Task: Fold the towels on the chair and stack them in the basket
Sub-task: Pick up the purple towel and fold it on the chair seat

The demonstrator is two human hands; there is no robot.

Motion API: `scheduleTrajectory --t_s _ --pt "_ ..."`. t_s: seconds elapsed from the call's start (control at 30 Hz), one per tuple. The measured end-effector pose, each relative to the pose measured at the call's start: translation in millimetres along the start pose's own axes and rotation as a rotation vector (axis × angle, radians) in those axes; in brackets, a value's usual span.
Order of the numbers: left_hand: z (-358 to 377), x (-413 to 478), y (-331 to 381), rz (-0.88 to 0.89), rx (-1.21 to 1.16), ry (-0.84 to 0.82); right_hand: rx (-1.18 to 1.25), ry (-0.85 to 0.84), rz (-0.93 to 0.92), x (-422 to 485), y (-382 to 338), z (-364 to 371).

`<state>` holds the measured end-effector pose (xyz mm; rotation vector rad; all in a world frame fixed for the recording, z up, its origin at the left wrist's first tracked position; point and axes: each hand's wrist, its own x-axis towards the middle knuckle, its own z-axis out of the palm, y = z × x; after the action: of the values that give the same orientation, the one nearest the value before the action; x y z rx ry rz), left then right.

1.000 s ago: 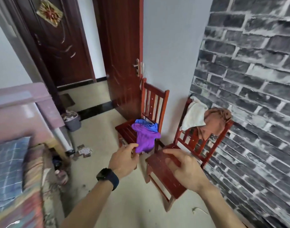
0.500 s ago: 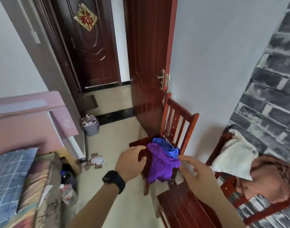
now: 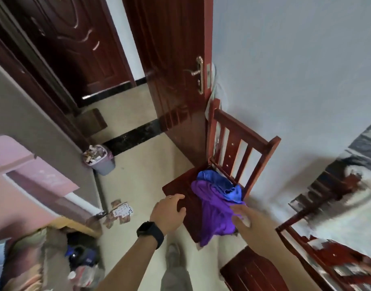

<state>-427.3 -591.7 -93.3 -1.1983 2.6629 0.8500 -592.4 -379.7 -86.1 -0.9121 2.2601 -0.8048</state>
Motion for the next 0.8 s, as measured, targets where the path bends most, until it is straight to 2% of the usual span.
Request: scheduleTrajectory --t_s 0.13,0.23,0.43,0.53,0.8 --pt "28 113 -38 0.054 0.088 -0.189 0.064 0.018 0.237 71 30 55" --pt "56 180 -68 0.112 0.153 -0.314 0.085 -0.043 0.433 120 48 94" --pt "132 286 -124 0.174 0.303 -0.501 0.071 -0.079 0.65 213 86 168" --pt "175 320 -155 0.168 0.382 -0.55 0.016 -0.069 0.701 253 111 203" --pt "254 361 -229 0.261 0.513 -0.474 -0.244 -0.006 0.68 331 170 266"
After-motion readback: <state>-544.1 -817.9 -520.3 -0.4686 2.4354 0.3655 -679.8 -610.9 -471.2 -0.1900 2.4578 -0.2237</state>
